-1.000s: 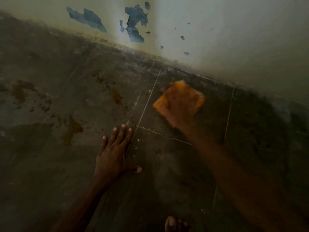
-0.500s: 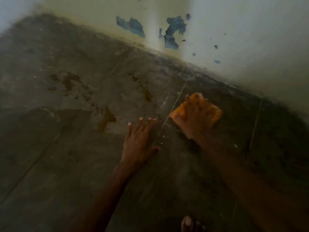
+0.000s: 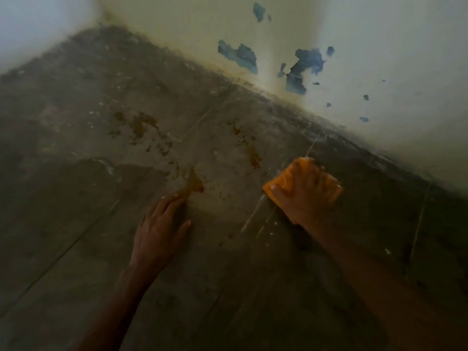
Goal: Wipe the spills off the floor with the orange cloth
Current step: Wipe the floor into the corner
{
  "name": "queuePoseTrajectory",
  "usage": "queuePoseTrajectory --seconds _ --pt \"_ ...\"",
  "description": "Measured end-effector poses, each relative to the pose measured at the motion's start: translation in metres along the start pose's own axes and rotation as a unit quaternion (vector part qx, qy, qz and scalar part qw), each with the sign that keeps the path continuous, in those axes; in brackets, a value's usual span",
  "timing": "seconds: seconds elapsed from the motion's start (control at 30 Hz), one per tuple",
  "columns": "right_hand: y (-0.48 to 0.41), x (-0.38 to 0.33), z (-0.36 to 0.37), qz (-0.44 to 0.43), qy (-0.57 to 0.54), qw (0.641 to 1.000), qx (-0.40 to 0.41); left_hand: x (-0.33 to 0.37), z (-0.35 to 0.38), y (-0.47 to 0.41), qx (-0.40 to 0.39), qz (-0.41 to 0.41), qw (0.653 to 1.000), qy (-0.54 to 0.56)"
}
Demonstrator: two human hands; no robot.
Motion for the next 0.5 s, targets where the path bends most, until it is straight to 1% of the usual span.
queuePoseTrajectory --seconds 0.07,0.1,0.13,0.2,0.23,0.3,0.33,0.4,0.43,0.5 --pt "-0.011 -0.066 0.013 -0.044 0.012 0.999 -0.011 -0.014 -0.008 0.006 0.011 -0.026 0.998 -0.052" --pt "0.004 -0.095 0.023 -0.083 0.038 0.996 -0.007 -0.019 -0.012 0.005 0.007 -0.041 0.997 -0.068" --pt "0.031 -0.118 0.034 -0.145 0.074 0.987 -0.013 -0.027 -0.015 0.006 -0.003 -0.059 0.995 -0.075" --pt "0.094 -0.122 0.055 -0.27 0.122 0.955 -0.031 -0.042 -0.018 0.008 -0.019 -0.088 0.993 -0.073" --pt "0.115 -0.105 0.061 -0.313 0.125 0.941 -0.033 -0.047 -0.018 0.008 -0.023 -0.095 0.993 -0.072" --pt "0.125 -0.064 0.056 -0.346 0.128 0.929 -0.03 -0.054 -0.019 0.008 -0.019 -0.09 0.994 -0.065" --pt "0.11 -0.046 0.048 -0.327 0.138 0.935 -0.016 -0.054 -0.019 0.008 -0.018 -0.084 0.994 -0.062" --pt "0.058 -0.039 0.028 -0.226 0.152 0.962 0.008 -0.054 -0.018 0.01 -0.017 -0.083 0.995 -0.061" --pt "0.028 -0.051 0.016 -0.168 0.126 0.978 0.018 -0.054 -0.017 0.009 -0.013 -0.085 0.995 -0.058" --pt "-0.02 -0.101 0.004 -0.097 0.037 0.995 0.013 -0.058 -0.015 0.001 -0.002 -0.088 0.995 -0.04"
Point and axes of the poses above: each hand's wrist, its own y-axis away from the middle knuckle, its own z-axis out of the palm, x = y × z, the point moved 1 cm from there along -y, towards the middle knuckle, and after that the axes turned 11 degrees about -x, right-handed, at the moved point
